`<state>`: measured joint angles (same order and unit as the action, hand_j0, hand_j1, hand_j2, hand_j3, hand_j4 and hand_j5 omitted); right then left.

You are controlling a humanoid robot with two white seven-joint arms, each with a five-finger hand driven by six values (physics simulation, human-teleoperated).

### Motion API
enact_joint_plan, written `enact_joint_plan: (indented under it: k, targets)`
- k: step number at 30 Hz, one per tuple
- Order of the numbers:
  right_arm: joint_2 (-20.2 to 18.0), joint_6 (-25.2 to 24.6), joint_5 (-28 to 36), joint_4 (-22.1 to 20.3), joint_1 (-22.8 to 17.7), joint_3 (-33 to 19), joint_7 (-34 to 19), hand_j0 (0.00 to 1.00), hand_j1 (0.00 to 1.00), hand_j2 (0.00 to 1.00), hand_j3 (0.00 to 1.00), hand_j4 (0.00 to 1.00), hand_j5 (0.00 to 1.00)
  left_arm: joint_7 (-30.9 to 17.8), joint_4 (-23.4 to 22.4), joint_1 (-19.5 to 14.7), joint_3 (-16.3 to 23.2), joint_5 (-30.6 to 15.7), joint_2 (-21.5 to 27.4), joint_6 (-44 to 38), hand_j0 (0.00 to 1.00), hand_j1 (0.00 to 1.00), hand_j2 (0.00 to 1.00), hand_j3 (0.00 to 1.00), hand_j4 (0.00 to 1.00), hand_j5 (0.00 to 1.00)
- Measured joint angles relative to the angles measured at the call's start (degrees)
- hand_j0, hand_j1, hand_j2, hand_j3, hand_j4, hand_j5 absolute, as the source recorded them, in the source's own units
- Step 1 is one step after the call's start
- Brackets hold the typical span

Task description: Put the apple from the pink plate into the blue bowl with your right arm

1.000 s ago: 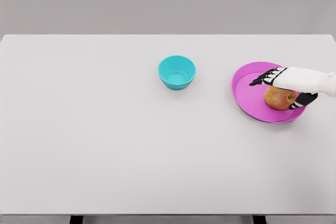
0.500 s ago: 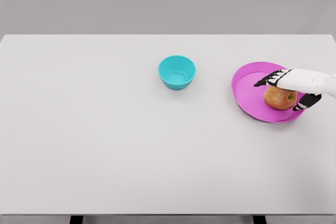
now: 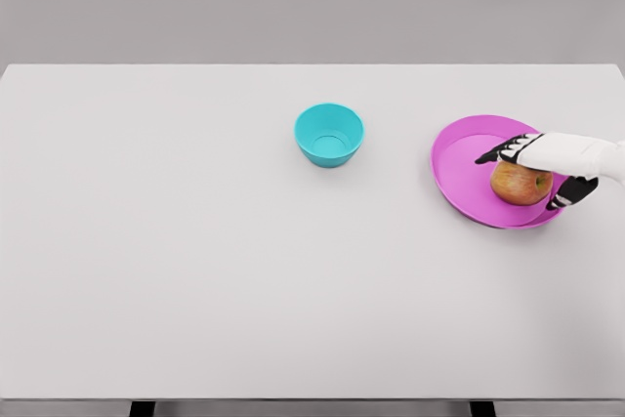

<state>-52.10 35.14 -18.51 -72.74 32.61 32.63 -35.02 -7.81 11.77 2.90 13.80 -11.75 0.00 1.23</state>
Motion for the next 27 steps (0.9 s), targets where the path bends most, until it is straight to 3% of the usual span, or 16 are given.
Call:
enact_joint_plan:
  k: [16,18,19,21,23,27]
  targets:
    - [0.6,0.0,0.0,1.0,0.1,0.7,0.0,0.96,0.96,0.96,0.96,0.96,0.96,0.0,0.0,0.0,0.0,0.0,0.0,0.0,1.00,1.00,1.00,1.00,1.00,1.00]
    - [0.6,0.0,0.0,1.0,0.2,0.8,0.0,0.85,0.85,0.85,0.85,0.85,0.85,0.0,0.0,0.0,0.0,0.0,0.0,0.0,1.00,1.00,1.00,1.00,1.00,1.00]
    - [0.5,0.0,0.0,1.0,0.2,0.8,0.0,0.73,0.73,0.73,0.73,0.73,0.73,0.0,0.0,0.0,0.0,0.0,0.0,0.0,1.00,1.00,1.00,1.00,1.00,1.00]
    - [0.5,-0.1,0.3,0.9,0.1,0.8,0.0,0.68,0.68,0.68,0.68,0.68,0.68,0.0,0.0,0.0,0.0,0.0,0.0,0.0,1.00,1.00,1.00,1.00,1.00,1.00]
    - [0.5,-0.1,0.2,0.9,0.2,0.8,0.0,0.54,0.54,0.54,0.54,0.54,0.54,0.0,0.0,0.0,0.0,0.0,0.0,0.0,1.00,1.00,1.00,1.00,1.00,1.00]
    - [0.5,-0.2,0.4,0.9,0.1,0.8,0.2,0.51,0.51,0.51,0.51,0.51,0.51,0.0,0.0,0.0,0.0,0.0,0.0,0.0,1.00,1.00,1.00,1.00,1.00,1.00]
